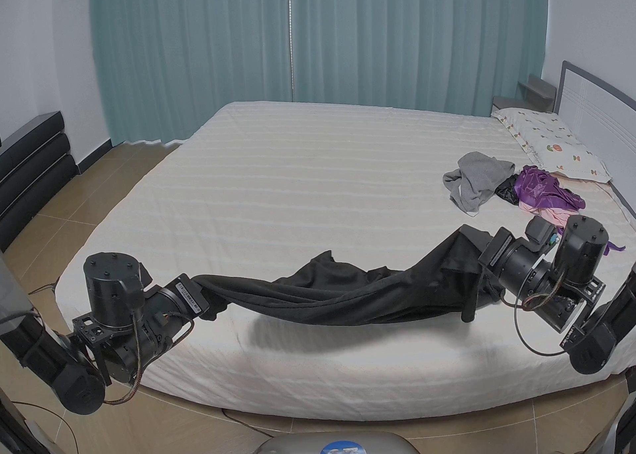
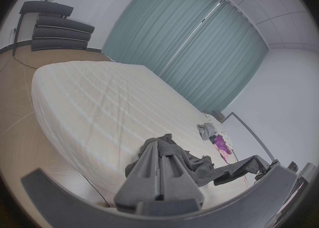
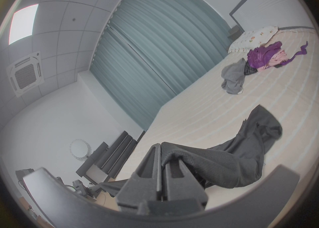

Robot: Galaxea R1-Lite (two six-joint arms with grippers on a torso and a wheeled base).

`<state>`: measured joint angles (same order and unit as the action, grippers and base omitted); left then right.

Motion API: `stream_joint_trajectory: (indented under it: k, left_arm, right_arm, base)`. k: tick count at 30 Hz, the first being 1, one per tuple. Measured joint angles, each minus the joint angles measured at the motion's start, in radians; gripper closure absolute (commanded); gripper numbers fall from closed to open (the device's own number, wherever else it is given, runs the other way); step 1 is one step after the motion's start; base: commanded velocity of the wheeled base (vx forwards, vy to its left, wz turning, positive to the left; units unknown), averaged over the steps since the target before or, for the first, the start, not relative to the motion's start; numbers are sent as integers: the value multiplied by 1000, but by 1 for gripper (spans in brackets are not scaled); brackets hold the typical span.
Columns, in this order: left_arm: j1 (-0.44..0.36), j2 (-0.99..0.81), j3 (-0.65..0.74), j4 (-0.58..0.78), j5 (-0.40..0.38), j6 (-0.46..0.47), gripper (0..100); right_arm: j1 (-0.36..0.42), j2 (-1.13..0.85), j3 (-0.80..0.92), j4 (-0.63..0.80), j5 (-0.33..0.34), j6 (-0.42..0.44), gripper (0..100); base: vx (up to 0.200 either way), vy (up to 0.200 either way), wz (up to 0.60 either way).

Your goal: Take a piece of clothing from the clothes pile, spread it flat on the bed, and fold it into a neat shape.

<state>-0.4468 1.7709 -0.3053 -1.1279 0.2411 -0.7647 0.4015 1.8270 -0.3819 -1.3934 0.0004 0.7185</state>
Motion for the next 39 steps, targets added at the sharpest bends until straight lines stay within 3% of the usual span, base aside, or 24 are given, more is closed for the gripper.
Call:
stream_joint_trajectory:
  k: [7, 11, 17, 21, 29, 39]
  left_arm:
    - [-20, -88, 5, 6, 19, 43, 100]
    - [-29, -135, 1, 10, 46, 94, 100]
    - [-32, -186, -40, 30, 73, 144, 100]
    - [-16, -205, -146, 137, 78, 158, 100]
    - [32, -207, -429, 384, 65, 163, 100]
    - [99, -58, -682, 480, 29, 164, 100]
  right_arm:
    - [0, -173, 6, 52, 0, -10, 100]
    - [-2, -302, -14, 152, 3, -24, 100]
    - [-33, -455, -160, 348, 10, -54, 100]
    - [-61, -484, -259, 441, 13, -72, 100]
    - [-142, -348, -454, 489, -10, -126, 100]
    - [-195, -31, -720, 459, -73, -153, 100]
  base:
    - [0, 0, 0]
    - [0, 0, 0]
    - [0, 0, 0]
    - [0, 0, 0]
    - [0, 0, 0]
    - [180, 0, 0]
